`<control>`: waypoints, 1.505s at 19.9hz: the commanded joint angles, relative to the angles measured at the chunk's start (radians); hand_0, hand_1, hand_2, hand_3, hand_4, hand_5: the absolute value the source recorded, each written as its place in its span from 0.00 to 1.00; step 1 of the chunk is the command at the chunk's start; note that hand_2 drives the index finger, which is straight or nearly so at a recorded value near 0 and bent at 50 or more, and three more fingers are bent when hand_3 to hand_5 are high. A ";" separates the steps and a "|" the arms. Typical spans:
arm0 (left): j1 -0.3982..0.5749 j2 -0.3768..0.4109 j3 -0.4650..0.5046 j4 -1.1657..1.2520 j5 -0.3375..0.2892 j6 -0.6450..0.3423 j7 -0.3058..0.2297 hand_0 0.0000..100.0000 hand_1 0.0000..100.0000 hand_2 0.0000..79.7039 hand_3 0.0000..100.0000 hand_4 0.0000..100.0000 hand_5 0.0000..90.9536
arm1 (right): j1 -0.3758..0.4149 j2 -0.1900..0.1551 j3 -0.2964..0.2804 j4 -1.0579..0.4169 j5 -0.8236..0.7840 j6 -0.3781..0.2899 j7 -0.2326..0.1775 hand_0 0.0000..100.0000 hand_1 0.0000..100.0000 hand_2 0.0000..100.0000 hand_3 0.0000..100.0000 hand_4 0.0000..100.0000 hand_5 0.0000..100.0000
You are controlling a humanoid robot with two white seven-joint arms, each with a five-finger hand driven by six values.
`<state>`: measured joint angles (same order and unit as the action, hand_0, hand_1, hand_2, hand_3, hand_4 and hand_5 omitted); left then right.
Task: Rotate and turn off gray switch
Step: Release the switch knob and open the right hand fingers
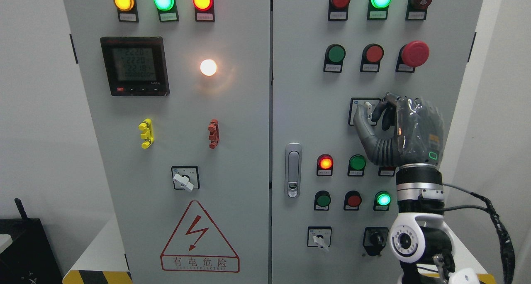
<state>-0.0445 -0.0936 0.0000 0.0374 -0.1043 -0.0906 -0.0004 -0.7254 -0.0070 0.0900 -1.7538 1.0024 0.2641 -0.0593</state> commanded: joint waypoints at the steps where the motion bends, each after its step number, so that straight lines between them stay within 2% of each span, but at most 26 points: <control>1: 0.000 0.000 0.032 -0.001 0.000 0.000 0.000 0.12 0.39 0.00 0.00 0.00 0.00 | 0.001 -0.028 -0.004 -0.003 -0.001 0.001 -0.007 0.52 0.42 0.73 0.95 0.90 1.00; 4: 0.000 0.000 0.032 0.001 0.000 0.000 0.000 0.12 0.39 0.00 0.00 0.00 0.00 | 0.003 -0.028 -0.003 -0.004 -0.001 0.001 -0.008 0.52 0.42 0.72 0.95 0.90 1.00; 9: 0.000 0.000 0.032 -0.001 0.000 0.000 0.000 0.12 0.39 0.00 0.00 0.00 0.00 | 0.007 -0.028 -0.006 -0.009 -0.004 -0.006 -0.033 0.53 0.41 0.73 0.95 0.90 1.00; 11: 0.000 0.000 0.032 -0.001 0.000 0.000 0.000 0.12 0.39 0.00 0.00 0.00 0.00 | 0.009 -0.025 -0.007 -0.012 -0.007 -0.009 -0.048 0.55 0.36 0.73 0.95 0.90 1.00; 15: 0.000 0.000 0.032 -0.001 0.000 0.000 0.000 0.12 0.39 0.00 0.00 0.00 0.00 | 0.050 -0.027 -0.006 -0.059 -0.008 -0.014 -0.053 0.50 0.34 0.73 0.95 0.90 1.00; 21: 0.000 0.000 0.032 -0.001 0.000 0.000 0.000 0.12 0.39 0.00 0.00 0.00 0.00 | 0.095 -0.025 -0.013 -0.110 -0.011 -0.129 -0.125 0.45 0.33 0.72 0.95 0.89 1.00; 24: 0.000 0.000 0.032 0.001 0.000 0.000 0.000 0.12 0.39 0.00 0.00 0.00 0.00 | 0.136 -0.031 -0.016 -0.134 -0.011 -0.209 -0.174 0.43 0.32 0.63 0.92 0.89 1.00; 26: 0.000 0.000 0.032 0.001 0.000 0.000 0.000 0.12 0.39 0.00 0.00 0.00 0.00 | 0.179 -0.044 -0.019 -0.165 -0.011 -0.258 -0.188 0.41 0.31 0.55 0.92 0.87 0.94; 28: 0.000 0.000 0.032 0.001 0.000 0.000 0.000 0.12 0.39 0.00 0.00 0.00 0.00 | 0.214 -0.053 -0.027 -0.184 -0.011 -0.292 -0.188 0.40 0.32 0.49 0.84 0.77 0.77; 29: 0.000 0.000 0.032 -0.001 0.000 0.000 0.000 0.12 0.39 0.00 0.00 0.00 0.00 | 0.228 -0.054 -0.032 -0.187 -0.011 -0.307 -0.189 0.39 0.32 0.48 0.83 0.74 0.73; 30: 0.000 0.000 0.032 0.001 0.000 0.000 0.000 0.12 0.39 0.00 0.00 0.00 0.00 | 0.241 -0.056 -0.038 -0.188 -0.011 -0.331 -0.192 0.39 0.32 0.44 0.73 0.59 0.54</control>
<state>-0.0445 -0.0936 0.0000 0.0376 -0.1043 -0.0906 -0.0004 -0.5627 -0.0304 0.0742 -1.8642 0.9915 -0.0153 -0.2414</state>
